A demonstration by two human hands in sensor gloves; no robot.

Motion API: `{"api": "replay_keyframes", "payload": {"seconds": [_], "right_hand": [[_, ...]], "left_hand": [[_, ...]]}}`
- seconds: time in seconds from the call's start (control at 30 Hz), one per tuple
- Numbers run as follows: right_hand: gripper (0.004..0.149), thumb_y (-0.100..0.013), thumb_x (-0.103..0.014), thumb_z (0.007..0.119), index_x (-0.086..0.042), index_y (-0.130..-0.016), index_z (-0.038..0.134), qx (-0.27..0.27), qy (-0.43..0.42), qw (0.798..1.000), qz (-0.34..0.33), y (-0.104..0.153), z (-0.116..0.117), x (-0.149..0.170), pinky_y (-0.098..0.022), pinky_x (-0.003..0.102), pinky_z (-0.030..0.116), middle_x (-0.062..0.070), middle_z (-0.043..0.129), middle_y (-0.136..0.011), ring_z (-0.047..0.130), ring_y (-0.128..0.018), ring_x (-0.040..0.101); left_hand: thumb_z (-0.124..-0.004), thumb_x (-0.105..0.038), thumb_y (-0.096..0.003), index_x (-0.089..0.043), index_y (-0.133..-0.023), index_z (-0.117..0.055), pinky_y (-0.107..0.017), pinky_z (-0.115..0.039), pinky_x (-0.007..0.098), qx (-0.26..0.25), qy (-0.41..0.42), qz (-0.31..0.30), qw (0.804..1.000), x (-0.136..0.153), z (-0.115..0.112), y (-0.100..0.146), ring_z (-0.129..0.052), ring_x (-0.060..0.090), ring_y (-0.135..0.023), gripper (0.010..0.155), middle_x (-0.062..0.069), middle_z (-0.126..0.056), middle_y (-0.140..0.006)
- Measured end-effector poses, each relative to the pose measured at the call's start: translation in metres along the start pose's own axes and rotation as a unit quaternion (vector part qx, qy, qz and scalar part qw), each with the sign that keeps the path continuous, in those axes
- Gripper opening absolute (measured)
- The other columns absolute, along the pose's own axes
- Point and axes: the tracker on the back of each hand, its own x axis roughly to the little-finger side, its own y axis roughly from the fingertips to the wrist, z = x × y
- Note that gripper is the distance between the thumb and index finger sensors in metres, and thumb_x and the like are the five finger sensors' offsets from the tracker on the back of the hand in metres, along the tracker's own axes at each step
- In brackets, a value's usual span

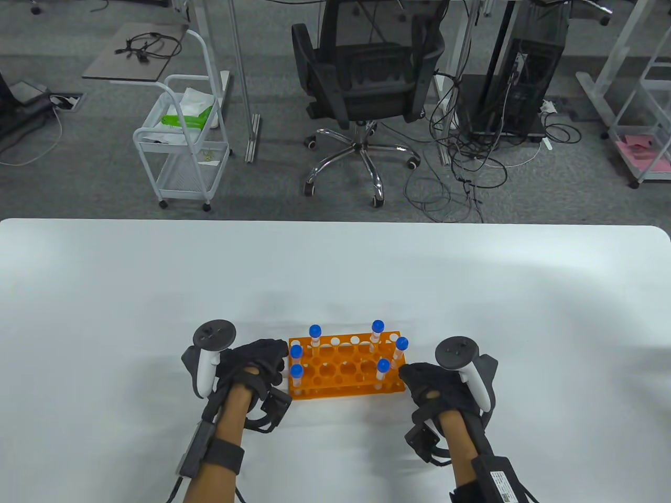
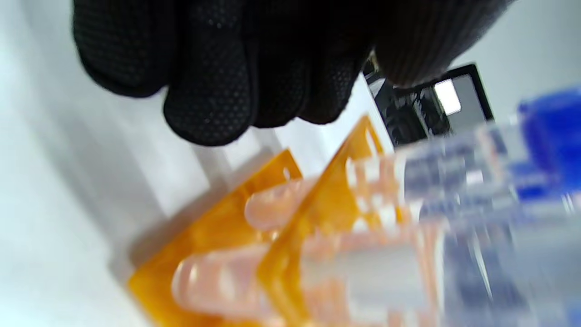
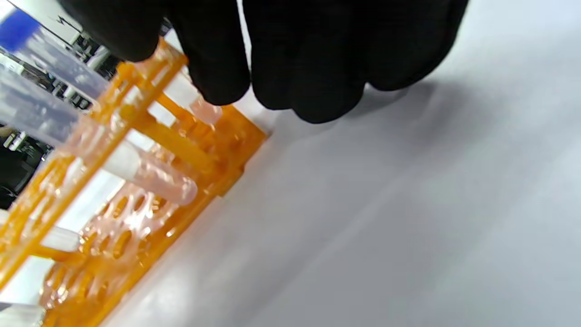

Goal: Insert test tubes into test tube rack (6 test tubes)

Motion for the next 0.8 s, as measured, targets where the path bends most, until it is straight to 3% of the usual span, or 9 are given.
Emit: {"api": "replay_keyframes", "payload": {"seconds": [0.17,0.3,0.43,0.6,0.7,0.8], "right_hand": [[0.064,-0.047,-0.062,0.068,-0.025,-0.100,0.070,0.042,0.008,0.999,-0.021,0.012,-0.022,0.002,-0.062,0.058,0.068,0.012,0.069,-0.106,0.082,-0.087,0.038],[0.076,-0.044,-0.069,0.068,-0.026,-0.106,0.054,0.119,-0.016,0.990,-0.068,0.031,-0.042,-0.003,-0.066,0.058,0.063,0.010,0.055,-0.112,0.072,-0.095,0.038],[0.088,-0.041,-0.078,0.063,-0.029,-0.110,0.037,0.199,-0.026,0.969,-0.142,0.059,-0.054,-0.021,-0.072,0.058,0.055,0.007,0.039,-0.117,0.056,-0.105,0.040],[0.094,-0.039,-0.084,0.057,-0.033,-0.111,0.024,0.179,0.006,0.961,-0.210,0.076,-0.038,-0.043,-0.073,0.065,0.044,0.006,0.027,-0.120,0.034,-0.112,0.043],[0.095,-0.038,-0.086,0.053,-0.036,-0.111,0.018,0.153,0.058,0.959,-0.231,0.081,-0.022,-0.054,-0.072,0.070,0.035,0.004,0.018,-0.121,0.019,-0.113,0.044],[0.096,-0.036,-0.087,0.052,-0.037,-0.110,0.016,0.196,0.099,0.939,-0.265,0.086,-0.007,-0.063,-0.071,0.072,0.033,0.003,0.018,-0.121,0.016,-0.112,0.044]], "left_hand": [[-0.074,-0.052,-0.0450,-0.017,-0.095,-0.077,-0.056,-0.076,0.053,-0.042,0.048,-0.039,0.997,-0.010,0.022,0.017,-0.090,0.035,-0.078,0.061,0.017,-0.080,-0.096],[-0.074,-0.053,-0.0440,-0.021,-0.101,-0.068,-0.063,-0.069,0.053,-0.092,0.008,-0.126,0.988,-0.042,0.039,0.043,-0.076,0.037,-0.091,0.066,0.016,-0.066,-0.106],[-0.074,-0.058,-0.0426,-0.039,-0.105,-0.050,-0.071,-0.058,0.054,-0.138,-0.103,-0.265,0.949,-0.080,0.036,0.086,-0.058,0.033,-0.103,0.070,0.005,-0.050,-0.116],[-0.072,-0.064,-0.0424,-0.050,-0.105,-0.030,-0.076,-0.038,0.059,-0.084,-0.220,-0.317,0.919,-0.092,0.006,0.118,-0.028,0.029,-0.111,0.077,-0.004,-0.019,-0.120],[-0.069,-0.068,-0.0424,-0.051,-0.104,-0.021,-0.076,-0.024,0.060,-0.046,-0.278,-0.313,0.907,-0.087,-0.011,0.124,-0.010,0.027,-0.110,0.080,-0.006,-0.004,-0.118],[-0.069,-0.068,-0.0423,-0.051,-0.104,-0.018,-0.075,-0.016,0.061,-0.012,-0.301,-0.305,0.904,-0.080,-0.025,0.119,-0.003,0.026,-0.108,0.081,-0.006,0.002,-0.116]]}}
